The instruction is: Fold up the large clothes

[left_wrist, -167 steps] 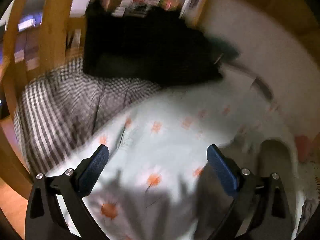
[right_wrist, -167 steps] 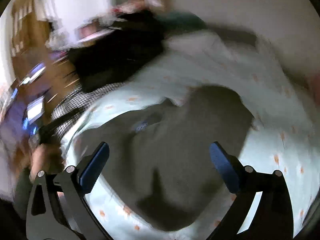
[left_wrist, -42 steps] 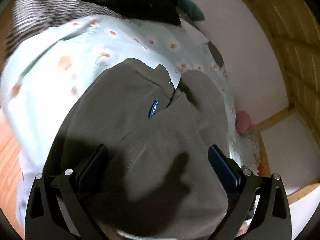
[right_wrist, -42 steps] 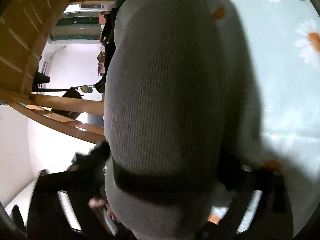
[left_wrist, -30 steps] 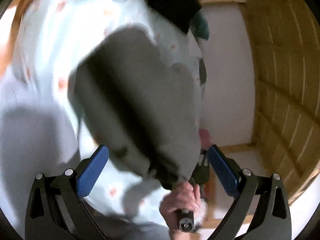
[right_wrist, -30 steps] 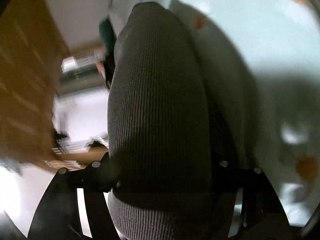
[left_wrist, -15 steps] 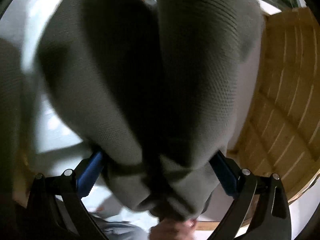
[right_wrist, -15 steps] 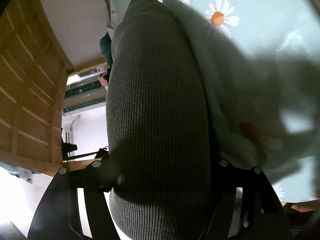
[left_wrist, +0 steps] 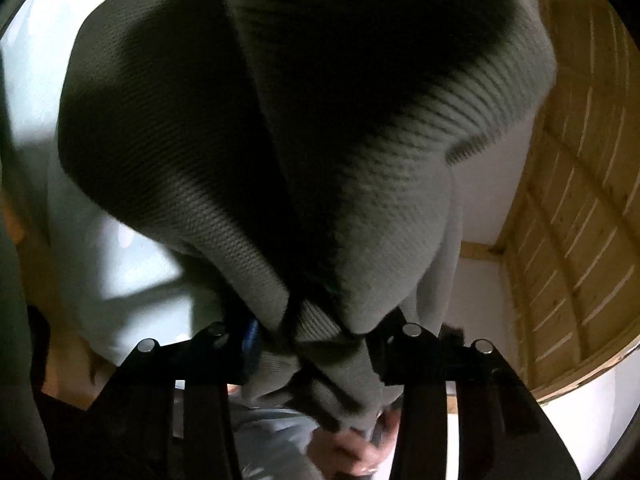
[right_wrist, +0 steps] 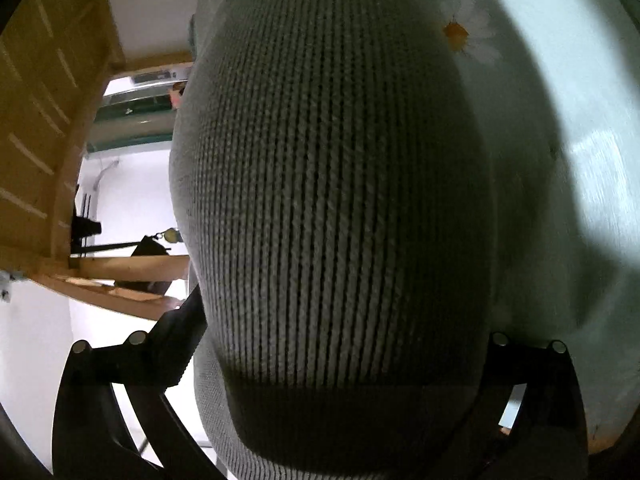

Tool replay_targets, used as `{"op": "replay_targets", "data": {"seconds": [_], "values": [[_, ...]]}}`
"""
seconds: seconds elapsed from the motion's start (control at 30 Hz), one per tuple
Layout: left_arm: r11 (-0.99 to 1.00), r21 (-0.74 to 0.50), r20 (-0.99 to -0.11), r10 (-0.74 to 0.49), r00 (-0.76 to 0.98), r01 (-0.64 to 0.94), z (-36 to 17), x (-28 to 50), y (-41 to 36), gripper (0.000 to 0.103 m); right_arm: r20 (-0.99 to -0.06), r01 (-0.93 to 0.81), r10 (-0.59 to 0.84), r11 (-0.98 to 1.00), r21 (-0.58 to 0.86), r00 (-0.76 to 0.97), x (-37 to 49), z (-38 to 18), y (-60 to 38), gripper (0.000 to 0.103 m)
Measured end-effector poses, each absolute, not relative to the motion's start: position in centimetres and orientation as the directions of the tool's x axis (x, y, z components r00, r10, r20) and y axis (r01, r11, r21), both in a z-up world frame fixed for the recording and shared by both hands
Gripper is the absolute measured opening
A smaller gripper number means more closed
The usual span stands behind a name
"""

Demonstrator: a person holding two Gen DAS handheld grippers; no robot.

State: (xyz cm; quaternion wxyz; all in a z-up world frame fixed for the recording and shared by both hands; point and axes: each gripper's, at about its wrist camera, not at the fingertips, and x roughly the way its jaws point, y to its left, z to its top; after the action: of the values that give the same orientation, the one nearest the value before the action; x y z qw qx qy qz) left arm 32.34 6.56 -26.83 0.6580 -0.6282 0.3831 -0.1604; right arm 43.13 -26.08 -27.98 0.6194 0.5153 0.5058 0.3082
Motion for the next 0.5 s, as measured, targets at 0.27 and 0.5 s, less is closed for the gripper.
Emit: {"op": "replay_targets", "data": {"seconds": [0.27, 0.5], "values": [[0.223, -0.953, -0.302, -0.698, 0.65, -0.204, -24.4, 33.5, 5.1, 0.039, -0.318, -0.022, 0.897, 0.341, 0.94, 0.308, 42.8, -24.1, -27.3, 0.073], [0.347, -0.938, -0.27, -0.7, 0.661, -0.016, -18.7, 36.8, 1.1, 0.038, -0.273, -0.172, 0.883, 0.358, 0.918, 0.381, 45.6, -17.1, -30.3, 0.068]]}}
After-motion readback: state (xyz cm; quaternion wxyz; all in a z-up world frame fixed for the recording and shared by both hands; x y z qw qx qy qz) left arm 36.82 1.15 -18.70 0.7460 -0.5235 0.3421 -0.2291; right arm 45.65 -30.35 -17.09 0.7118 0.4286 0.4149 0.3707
